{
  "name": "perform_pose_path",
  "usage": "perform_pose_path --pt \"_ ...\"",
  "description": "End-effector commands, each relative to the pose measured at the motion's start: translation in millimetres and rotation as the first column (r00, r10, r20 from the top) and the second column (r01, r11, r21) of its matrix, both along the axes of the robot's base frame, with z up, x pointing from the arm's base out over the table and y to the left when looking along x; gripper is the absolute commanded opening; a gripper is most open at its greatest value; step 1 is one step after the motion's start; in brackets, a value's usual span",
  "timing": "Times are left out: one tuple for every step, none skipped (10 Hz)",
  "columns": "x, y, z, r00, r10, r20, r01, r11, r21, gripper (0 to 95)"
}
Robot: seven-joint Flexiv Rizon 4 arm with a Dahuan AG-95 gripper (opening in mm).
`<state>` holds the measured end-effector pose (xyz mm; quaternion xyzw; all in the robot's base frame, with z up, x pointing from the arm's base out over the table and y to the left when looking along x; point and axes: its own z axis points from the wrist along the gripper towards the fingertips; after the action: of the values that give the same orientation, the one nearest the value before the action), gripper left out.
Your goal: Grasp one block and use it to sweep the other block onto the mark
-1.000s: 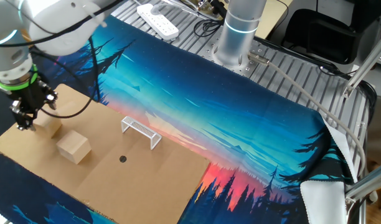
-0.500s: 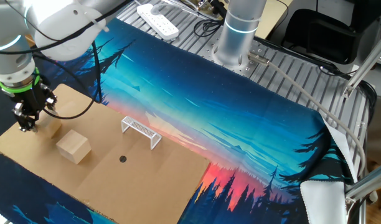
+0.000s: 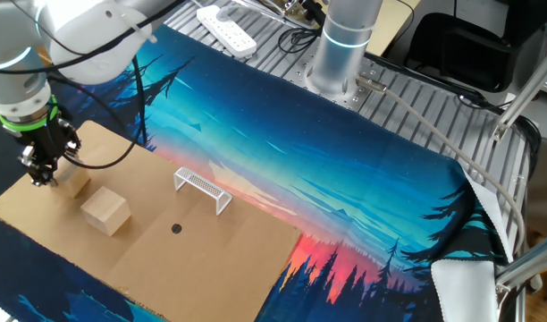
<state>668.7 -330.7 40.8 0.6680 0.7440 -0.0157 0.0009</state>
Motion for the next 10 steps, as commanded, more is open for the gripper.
perform_pose_path --pt "1.8 -0.2 -0.7 1.0 -0.012 -0.003 0.012 1.0 0.005 0.0" --pt "2.6 1.3 -0.5 1.0 -0.024 -0.002 0.024 1.0 0.004 0.0" --pt "3.3 2.7 -0.3 1.0 -0.03 -0.002 0.03 1.0 0.0 0.0" --pt "4.1 4.4 -0.1 0.999 -0.038 -0.002 0.038 0.999 -0.001 0.0" --pt "5.5 7.6 0.3 0.999 -0.051 -0.001 0.051 0.999 -0.002 0.0" --pt "6.0 8.8 0.5 0.998 -0.057 -0.001 0.057 0.998 -0.003 0.0" --pt "6.5 10.6 0.3 0.998 -0.061 -0.001 0.061 0.998 -0.001 0.0" --pt "6.6 11.3 -0.1 0.998 -0.062 -0.001 0.062 0.998 -0.001 0.0" --pt "6.6 12.5 -0.5 0.998 -0.064 -0.001 0.064 0.998 -0.001 0.0" --pt "6.5 15.1 -2.0 0.997 -0.071 -0.001 0.071 0.997 0.0 0.0"
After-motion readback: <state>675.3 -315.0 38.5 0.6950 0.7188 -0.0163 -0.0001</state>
